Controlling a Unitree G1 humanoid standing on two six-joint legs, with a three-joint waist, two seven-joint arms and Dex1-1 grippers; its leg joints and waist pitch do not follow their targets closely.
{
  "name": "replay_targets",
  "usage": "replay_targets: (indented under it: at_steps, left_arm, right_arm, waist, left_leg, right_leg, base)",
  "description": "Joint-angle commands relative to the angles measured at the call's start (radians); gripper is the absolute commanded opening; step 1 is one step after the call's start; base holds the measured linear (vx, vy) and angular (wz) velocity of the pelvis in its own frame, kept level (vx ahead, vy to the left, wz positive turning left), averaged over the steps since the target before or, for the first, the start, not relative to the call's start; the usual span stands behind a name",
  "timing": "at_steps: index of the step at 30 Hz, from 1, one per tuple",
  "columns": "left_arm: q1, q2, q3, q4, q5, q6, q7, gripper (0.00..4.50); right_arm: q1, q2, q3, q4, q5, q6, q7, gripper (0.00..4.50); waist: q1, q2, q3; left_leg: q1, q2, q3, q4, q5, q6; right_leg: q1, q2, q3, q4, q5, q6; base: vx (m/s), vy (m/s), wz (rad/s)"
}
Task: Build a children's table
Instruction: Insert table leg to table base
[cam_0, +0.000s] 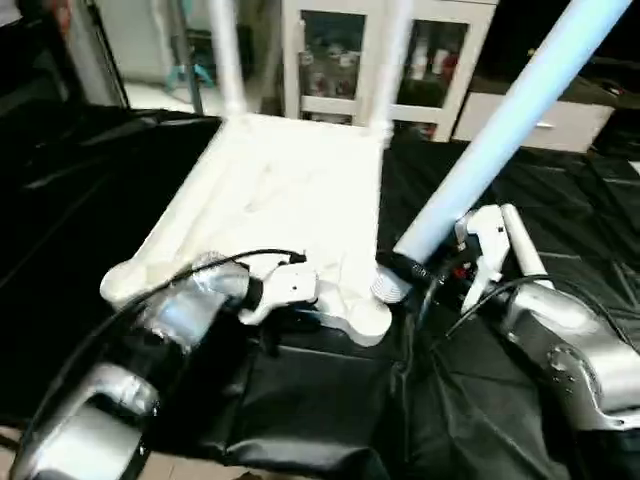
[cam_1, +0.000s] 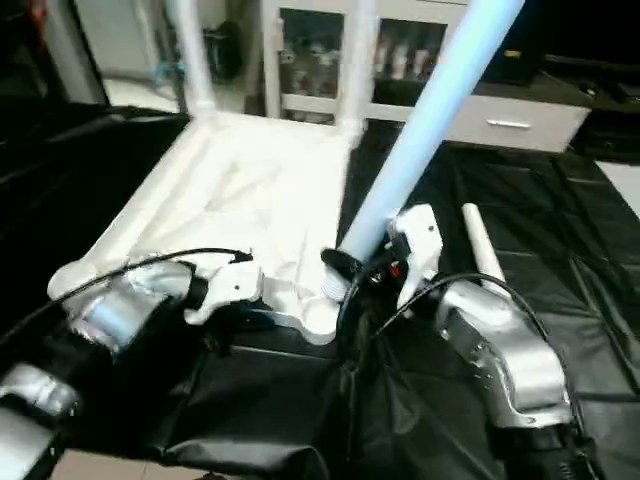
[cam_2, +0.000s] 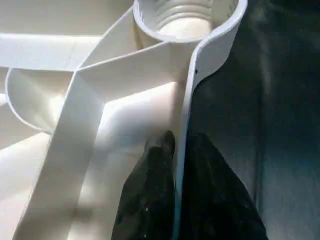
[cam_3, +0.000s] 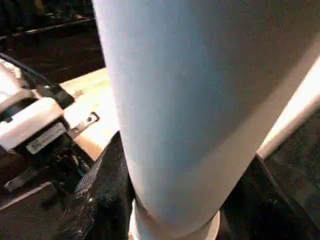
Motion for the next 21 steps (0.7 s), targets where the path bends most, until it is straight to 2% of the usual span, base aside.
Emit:
replay_targets:
  at_steps: [1,2,3,4,5,6,8,11,13,14,16,19,20,21]
  left_arm:
    - [0.11,-0.041,0.057,-0.078,-0.015,0.198,0.155,0.22]
    - [0.11,-0.041,0.057,-0.078,-0.015,0.198,0.155,0.22]
    - [0.128,-0.053,0.066,-0.113,-0.01,0.238,0.183,0.19]
    - [0.148,-0.072,0.073,-0.155,0.007,0.28,0.221,0.19]
    - [0.159,-0.089,0.077,-0.178,0.018,0.305,0.248,0.19]
    - [0.164,-0.099,0.076,-0.192,0.028,0.318,0.262,0.14]
    - [0.176,-0.114,0.061,-0.232,0.039,0.336,0.274,0.12]
    - [0.187,-0.126,0.043,-0.271,0.041,0.344,0.276,0.03]
    - [0.197,-0.128,0.013,-0.322,0.041,0.355,0.262,0.03]
    - [0.196,-0.127,0.009,-0.324,0.044,0.35,0.267,0.03]
    - [0.196,-0.133,0.011,-0.325,0.044,0.348,0.276,0.03]
    - [0.198,-0.141,0.018,-0.339,0.016,0.387,0.263,0.03]
    - [0.199,-0.141,0.018,-0.341,0.013,0.393,0.26,0.31]
    - [0.199,-0.138,0.018,-0.345,0.011,0.398,0.256,0.31]
  right_arm:
    - [-0.024,0.009,-0.012,0.015,-0.018,-0.002,-0.026,1.88]
    - [-0.024,0.009,-0.012,0.015,-0.018,-0.002,-0.026,1.88]
    - [-0.028,0.013,-0.011,0.022,-0.025,-0.003,-0.034,1.88]
    - [-0.035,0.017,-0.012,0.033,-0.026,-0.001,-0.043,1.88]
    - [-0.041,0.019,-0.013,0.041,-0.028,0.0,-0.049,1.88]
    - [-0.047,0.02,-0.012,0.048,-0.03,0.0,-0.052,1.88]
    - [-0.055,0.022,-0.01,0.057,-0.032,0.0,-0.054,1.88]
    - [-0.061,0.021,-0.008,0.061,-0.03,0.003,-0.05,1.88]
    - [-0.071,0.016,-0.004,0.072,-0.028,0.011,-0.035,1.88]
    - [-0.073,0.014,-0.002,0.075,-0.026,0.013,-0.03,1.88]
    - [-0.077,0.008,0.001,0.08,-0.021,0.016,-0.018,1.88]
    - [-0.082,0.002,0.005,0.085,-0.019,0.016,-0.007,1.88]
    - [-0.082,0.001,0.005,0.085,-0.019,0.016,-0.006,1.88]
    - [-0.084,-0.001,0.005,0.087,-0.018,0.016,-0.003,1.88]
  waist:
    - [0.005,-0.027,-0.048]
    - [0.0,-0.026,-0.044]
    - [-0.001,-0.033,-0.045]
    - [-0.001,-0.032,-0.046]
    - [-0.002,-0.031,-0.044]
    - [-0.004,-0.036,-0.044]
    - [-0.001,-0.036,-0.046]
    - [0.0,-0.035,-0.047]
    - [0.006,-0.03,-0.051]
    - [0.007,-0.031,-0.053]
    - [0.006,-0.031,-0.055]
    - [0.011,-0.03,-0.053]
    - [0.011,-0.031,-0.053]
    - [0.01,-0.031,-0.052]
  left_leg:
    - [-0.002,0.122,-0.068,-0.084,-0.154,0.005]
    - [-0.014,0.116,-0.072,-0.085,-0.139,0.015]
    - [-0.013,0.112,-0.07,-0.084,-0.136,0.021]
    - [-0.008,0.113,-0.07,-0.083,-0.134,0.021]
    - [-0.008,0.107,-0.069,-0.08,-0.133,0.027]
    - [-0.006,0.106,-0.068,-0.081,-0.132,0.032]
    - [0.0,0.103,-0.065,-0.079,-0.124,0.04]
    - [0.006,0.106,-0.063,-0.08,-0.114,0.051]
    - [0.006,0.11,-0.063,-0.08,-0.092,0.055]
    - [0.005,0.11,-0.062,-0.079,-0.071,0.061]
    - [0.006,0.11,-0.061,-0.078,-0.053,0.067]
    - [0.007,0.11,-0.059,-0.077,-0.067,0.068]
    - [0.006,0.11,-0.059,-0.077,-0.068,0.067]
    - [0.007,0.111,-0.06,-0.078,-0.076,0.063]
  right_leg:
    - [0.048,-0.155,0.088,-0.088,-0.349,-0.129]
    - [0.053,-0.153,0.084,-0.09,-0.374,-0.117]
    - [0.052,-0.15,0.083,-0.097,-0.398,-0.101]
    - [0.049,-0.151,0.084,-0.098,-0.414,-0.098]
    - [0.046,-0.147,0.083,-0.103,-0.428,-0.091]
    - [0.045,-0.144,0.082,-0.107,-0.44,-0.084]
    - [0.04,-0.14,0.084,-0.108,-0.436,-0.074]
    - [0.035,-0.133,0.085,-0.104,-0.37,-0.091]
    - [0.039,-0.136,0.087,-0.094,-0.305,-0.115]
    - [0.038,-0.132,0.087,-0.087,-0.249,-0.129]
    - [0.039,-0.131,0.087,-0.08,-0.194,-0.145]
    - [0.041,-0.135,0.088,-0.082,-0.194,-0.158]
    - [0.042,-0.135,0.087,-0.083,-0.199,-0.158]
    - [0.042,-0.135,0.087,-0.084,-0.213,-0.155]
  base:
    - [0.0,0.0,0.0]
    - [-0.011,-0.001,-0.18]
    - [-0.011,-0.001,-0.18]
    - [0.0,-0.001,-0.19]
    - [0.0,0.0,0.0]
    - [0.0,0.0,0.0]
    - [0.0,0.0,0.0]
    - [0.0,0.0,0.0]
    - [0.0,0.0,0.0]
    - [0.0,0.0,0.0]
    - [0.0,0.0,0.0]
    - [0.0,0.0,0.0]
    - [0.0,0.0,0.0]
    - [0.0,0.0,0.0]
